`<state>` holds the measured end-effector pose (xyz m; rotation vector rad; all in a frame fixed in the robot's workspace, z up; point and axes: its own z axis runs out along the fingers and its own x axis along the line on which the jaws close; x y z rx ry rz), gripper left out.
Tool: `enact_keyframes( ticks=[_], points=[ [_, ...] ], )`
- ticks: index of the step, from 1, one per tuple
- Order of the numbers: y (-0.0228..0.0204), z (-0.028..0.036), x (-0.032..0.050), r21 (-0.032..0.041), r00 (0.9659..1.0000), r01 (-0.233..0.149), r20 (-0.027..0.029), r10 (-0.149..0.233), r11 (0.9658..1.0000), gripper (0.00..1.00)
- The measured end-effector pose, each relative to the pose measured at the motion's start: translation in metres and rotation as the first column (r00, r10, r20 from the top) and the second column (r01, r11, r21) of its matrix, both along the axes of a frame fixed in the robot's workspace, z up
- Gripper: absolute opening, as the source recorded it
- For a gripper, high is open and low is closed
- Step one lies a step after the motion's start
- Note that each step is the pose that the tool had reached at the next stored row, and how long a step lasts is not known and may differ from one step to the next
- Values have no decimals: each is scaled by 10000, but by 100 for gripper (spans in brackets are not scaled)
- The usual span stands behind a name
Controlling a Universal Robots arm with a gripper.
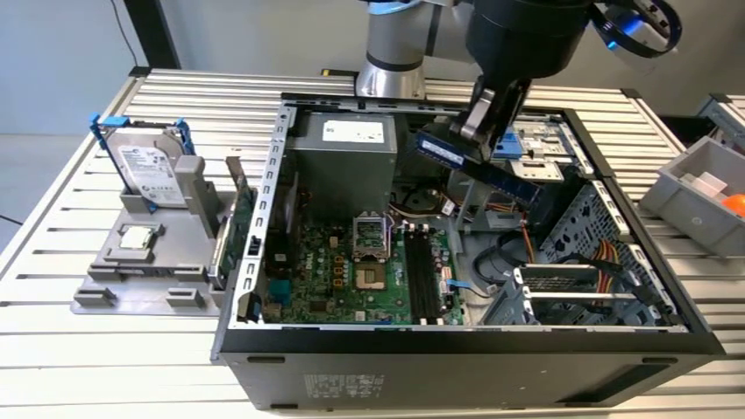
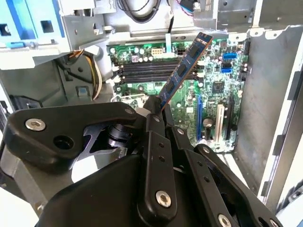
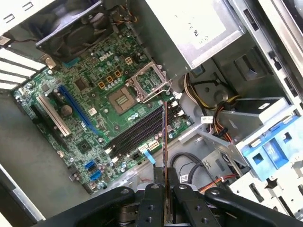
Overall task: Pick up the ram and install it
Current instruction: 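Insert the ram into the slot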
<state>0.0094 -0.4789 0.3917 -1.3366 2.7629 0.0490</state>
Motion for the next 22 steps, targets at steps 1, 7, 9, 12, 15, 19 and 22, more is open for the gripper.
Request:
enact_keyframes(
  ticks=[1, 7, 9, 12, 15, 19, 22],
  points=[
    [0, 0, 0, 0, 9999, 136, 0, -136, 9999, 0],
    [0, -1, 0, 1, 9949, 1011, 0, -1011, 9949, 0],
    [0, -2, 0, 1, 9915, 1298, 1, -1298, 9915, 0],
    [0, -2, 0, 0, 9849, 1730, 0, -1730, 9849, 0],
    [0, -3, 0, 0, 9765, 2156, 0, -2156, 9765, 0],
    [0, -3, 0, 0, 9623, 2721, 0, -2721, 9623, 0],
    [0, -4, 0, 1, 9497, 3132, 0, -3132, 9497, 0]
  ],
)
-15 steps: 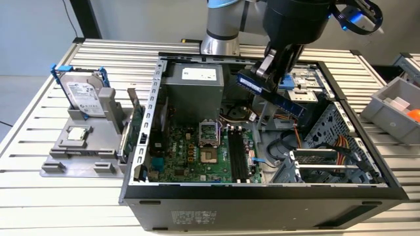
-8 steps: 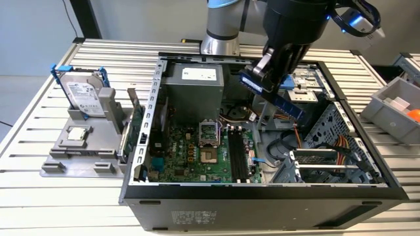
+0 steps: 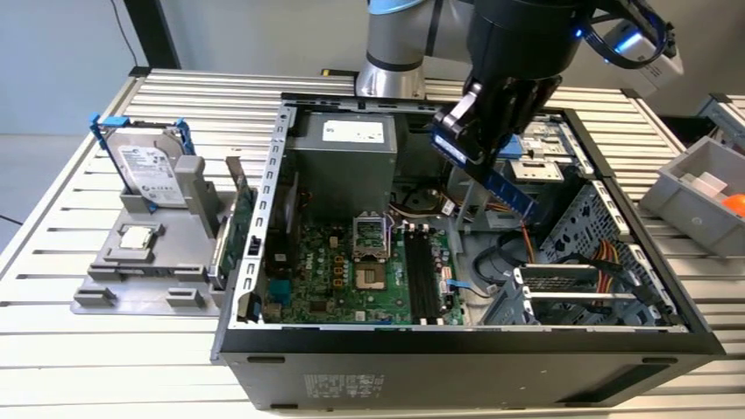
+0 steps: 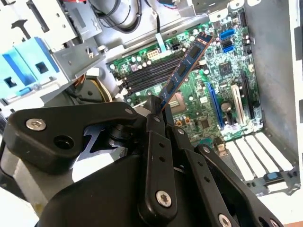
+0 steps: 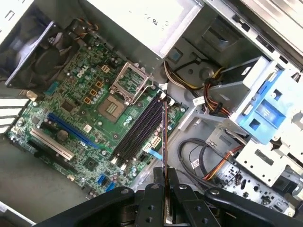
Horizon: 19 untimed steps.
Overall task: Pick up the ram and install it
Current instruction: 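Insert the ram into the slot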
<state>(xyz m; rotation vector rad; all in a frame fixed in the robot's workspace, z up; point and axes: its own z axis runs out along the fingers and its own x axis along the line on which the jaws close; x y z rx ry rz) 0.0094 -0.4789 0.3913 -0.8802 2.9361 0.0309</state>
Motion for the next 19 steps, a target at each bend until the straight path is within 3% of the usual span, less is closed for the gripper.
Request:
enact_keyframes(
  ticks=[4, 9, 13, 19],
  points=[
    [0, -1, 0, 0, 9983, 580, 0, -580, 9983, 0],
    [0, -1, 0, -1, 9915, 1304, 0, -1304, 9915, 0],
    [0, -2, 0, -1, 9819, 1892, 0, -1892, 9819, 0],
    [0, -3, 0, -1, 9644, 2644, 0, -2644, 9644, 0]
  ],
)
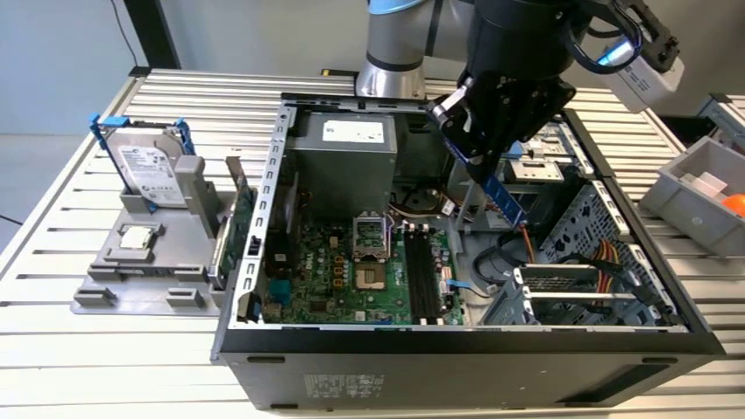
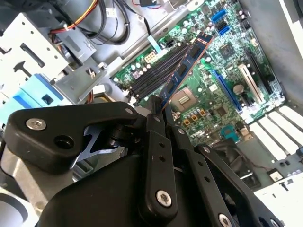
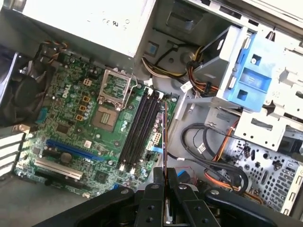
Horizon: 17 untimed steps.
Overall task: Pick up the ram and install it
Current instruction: 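Insert the ram into the slot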
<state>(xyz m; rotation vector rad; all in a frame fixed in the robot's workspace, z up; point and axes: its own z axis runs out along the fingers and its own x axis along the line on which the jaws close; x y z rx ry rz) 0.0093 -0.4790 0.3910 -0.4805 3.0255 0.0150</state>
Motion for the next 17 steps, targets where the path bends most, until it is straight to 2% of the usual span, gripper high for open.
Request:
enact_keyframes(
  ticks=[3, 8, 9, 12, 13, 17],
  points=[
    [0, 0, 0, 0, 9998, 222, 0, -222, 9998, 0],
    [0, 0, 0, 8, 9997, 243, -11, -243, 9997, 0],
    [0, 0, 0, 14, 9997, 244, -69, -244, 9997, 0],
    [1, 0, 1, 41, 9991, 271, -336, -270, 9996, 0],
    [1, 0, 1, 51, 9987, 325, -386, -322, 9995, 0],
    [0, 0, 0, 58, 9951, 910, -406, -906, 9958, 0]
  ],
)
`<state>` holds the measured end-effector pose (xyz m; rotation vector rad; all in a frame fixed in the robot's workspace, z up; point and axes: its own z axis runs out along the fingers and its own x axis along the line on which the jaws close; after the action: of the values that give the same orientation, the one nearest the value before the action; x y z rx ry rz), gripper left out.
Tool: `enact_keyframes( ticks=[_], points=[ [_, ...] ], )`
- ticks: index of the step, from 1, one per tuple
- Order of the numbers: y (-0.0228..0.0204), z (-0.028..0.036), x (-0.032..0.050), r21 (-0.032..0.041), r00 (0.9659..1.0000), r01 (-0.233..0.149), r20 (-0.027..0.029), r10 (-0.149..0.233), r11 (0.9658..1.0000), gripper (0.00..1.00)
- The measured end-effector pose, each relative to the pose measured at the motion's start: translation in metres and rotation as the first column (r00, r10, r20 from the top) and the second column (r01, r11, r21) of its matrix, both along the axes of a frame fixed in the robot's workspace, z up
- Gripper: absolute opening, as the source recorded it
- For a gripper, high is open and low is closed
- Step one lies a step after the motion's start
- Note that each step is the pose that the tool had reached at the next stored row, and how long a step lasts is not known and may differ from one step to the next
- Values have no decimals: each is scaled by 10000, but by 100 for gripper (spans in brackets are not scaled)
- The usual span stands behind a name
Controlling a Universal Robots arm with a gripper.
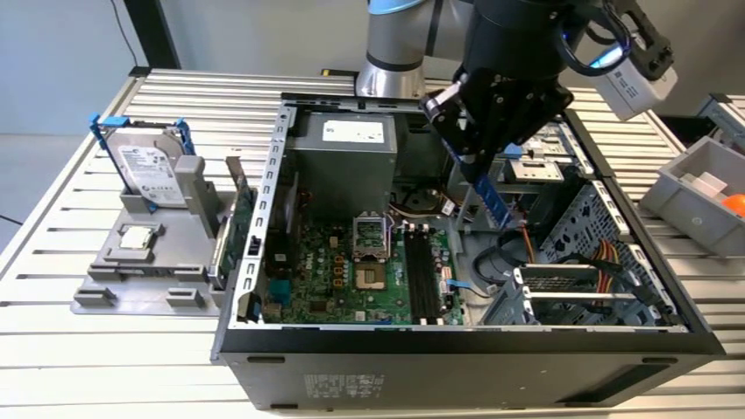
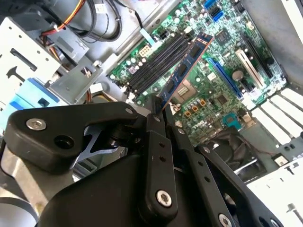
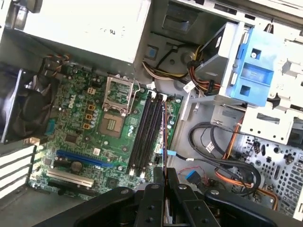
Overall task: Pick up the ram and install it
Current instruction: 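Insert the ram into the slot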
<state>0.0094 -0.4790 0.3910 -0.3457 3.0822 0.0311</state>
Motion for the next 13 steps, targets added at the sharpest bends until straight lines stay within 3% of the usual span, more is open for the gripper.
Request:
enact_keyframes(
  ticks=[5, 13],
  points=[
    [0, -1, -1, 1, 9971, 765, -32, -765, 9971, 0],
    [0, -1, 0, -8, 9850, 1720, -107, -1720, 9851, 0]
  ],
)
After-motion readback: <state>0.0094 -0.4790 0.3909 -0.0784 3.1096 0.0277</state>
